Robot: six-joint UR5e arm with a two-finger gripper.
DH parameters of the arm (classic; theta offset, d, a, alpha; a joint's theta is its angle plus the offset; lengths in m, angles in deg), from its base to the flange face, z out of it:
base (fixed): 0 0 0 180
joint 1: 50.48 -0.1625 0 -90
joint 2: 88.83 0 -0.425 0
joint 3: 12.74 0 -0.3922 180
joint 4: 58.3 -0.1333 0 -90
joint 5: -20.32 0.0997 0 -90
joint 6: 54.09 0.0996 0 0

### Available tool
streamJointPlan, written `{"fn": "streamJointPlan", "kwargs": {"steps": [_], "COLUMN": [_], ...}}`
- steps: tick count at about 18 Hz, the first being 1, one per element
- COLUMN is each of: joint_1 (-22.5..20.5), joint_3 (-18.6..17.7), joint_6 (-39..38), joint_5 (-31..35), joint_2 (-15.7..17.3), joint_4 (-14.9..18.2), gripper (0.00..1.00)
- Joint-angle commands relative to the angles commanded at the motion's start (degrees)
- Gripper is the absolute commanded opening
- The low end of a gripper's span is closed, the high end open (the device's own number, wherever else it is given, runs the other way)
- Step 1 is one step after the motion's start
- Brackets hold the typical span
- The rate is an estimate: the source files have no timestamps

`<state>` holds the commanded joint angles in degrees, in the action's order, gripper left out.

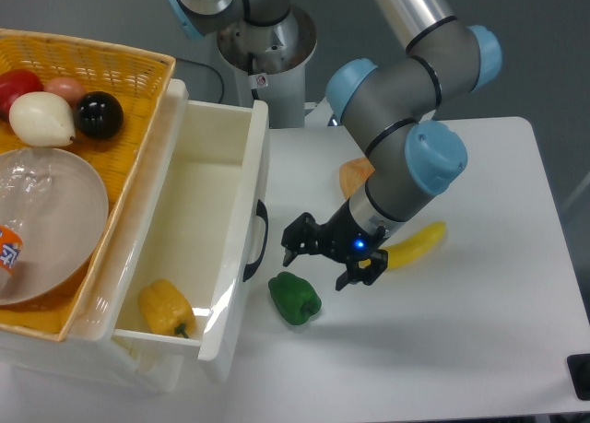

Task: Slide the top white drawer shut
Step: 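Move the gripper down to the front face of the open white drawer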

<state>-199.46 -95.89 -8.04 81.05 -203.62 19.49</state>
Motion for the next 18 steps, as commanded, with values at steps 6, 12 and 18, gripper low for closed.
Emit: {"fn": "streamJointPlan", "kwargs": {"steps": [6, 12, 18], "joint_1": [-0.17, 0.35, 3.60], "joint_3": [0.00, -0.96, -2.20], "joint_6": [-1.41, -1.23, -0.97], "joint_5": [0.00, -0.70, -3.15], "joint_2": [0.53, 1.06, 1.67], "joint_4": [0.62, 0.79, 1.14], "gripper": [0.53, 0.22, 0.27]}}
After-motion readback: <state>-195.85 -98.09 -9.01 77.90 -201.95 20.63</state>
